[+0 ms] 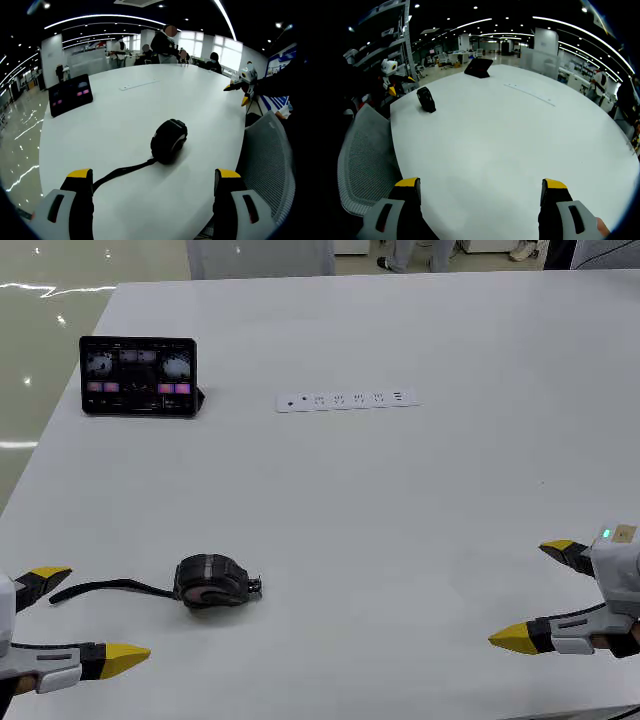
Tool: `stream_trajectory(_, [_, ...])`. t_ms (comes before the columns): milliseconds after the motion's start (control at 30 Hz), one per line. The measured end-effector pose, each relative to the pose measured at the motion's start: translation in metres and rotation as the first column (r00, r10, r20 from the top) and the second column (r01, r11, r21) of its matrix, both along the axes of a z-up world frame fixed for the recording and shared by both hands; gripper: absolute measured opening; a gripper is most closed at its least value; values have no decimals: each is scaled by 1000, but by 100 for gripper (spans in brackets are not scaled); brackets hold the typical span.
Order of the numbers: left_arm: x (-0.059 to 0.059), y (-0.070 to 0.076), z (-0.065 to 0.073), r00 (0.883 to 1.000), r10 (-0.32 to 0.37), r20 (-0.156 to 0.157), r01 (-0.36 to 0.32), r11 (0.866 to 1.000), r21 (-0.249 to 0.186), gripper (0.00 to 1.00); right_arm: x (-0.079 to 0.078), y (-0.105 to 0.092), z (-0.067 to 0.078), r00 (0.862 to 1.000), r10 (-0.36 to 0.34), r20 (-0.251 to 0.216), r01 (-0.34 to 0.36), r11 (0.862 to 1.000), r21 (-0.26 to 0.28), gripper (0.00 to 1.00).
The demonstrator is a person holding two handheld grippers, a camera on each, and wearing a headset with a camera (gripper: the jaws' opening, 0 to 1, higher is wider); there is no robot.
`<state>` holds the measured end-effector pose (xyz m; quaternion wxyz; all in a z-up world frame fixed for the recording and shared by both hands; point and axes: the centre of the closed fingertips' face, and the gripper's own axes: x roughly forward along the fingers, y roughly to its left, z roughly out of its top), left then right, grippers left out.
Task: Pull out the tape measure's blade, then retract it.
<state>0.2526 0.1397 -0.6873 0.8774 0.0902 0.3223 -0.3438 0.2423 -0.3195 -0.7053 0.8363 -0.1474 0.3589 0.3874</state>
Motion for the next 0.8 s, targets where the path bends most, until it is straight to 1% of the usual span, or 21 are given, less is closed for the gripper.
stream_trajectory(100, [0,0,-2,1000,-1,-10,1,1000,1,99,-3,0,-1,1000,1,-3,-1,1000,-3,99])
stream_trajectory(267, [1,0,-1,1000,-4,-8,4,1000,5,99,-7,-2,-2,1000,2,-8,-2,1000,-10,99])
stream_trajectory(400, [2,0,-1,1000,-8,-10,8,1000,5,99,-7,-6,-2,1000,-4,-11,3,1000,-15,99])
stream_trajectory(433, [2,-1,-1,1000,-11,-5,11,1000,5,99,-7,-6,-1,1000,-7,-8,7,1000,-15,99])
stream_trajectory(567, [3,-1,-1,1000,-16,-12,16,1000,2,99,-5,-7,0,1000,-8,0,8,1000,-14,99])
stream_trajectory(633, [3,-2,-1,1000,-24,-12,24,1000,6,99,-4,-6,-1,1000,-2,4,2,1000,-13,99])
stream_trajectory(667, [2,-3,-1,999,-33,-12,33,999,7,99,-3,-4,0,1000,12,16,-12,1000,-10,99])
stream_trajectory(733, [2,-6,-2,999,-43,-19,43,999,3,99,-1,-1,1,999,19,37,-19,1000,-3,99])
stream_trajectory(767, [0,-8,-4,998,-58,-29,59,998,5,99,0,1,0,999,22,37,-22,1000,-7,99])
stream_trajectory(800, [-1,-9,-4,997,-67,-31,67,998,12,99,0,2,-2,999,24,32,-23,1000,-11,99])
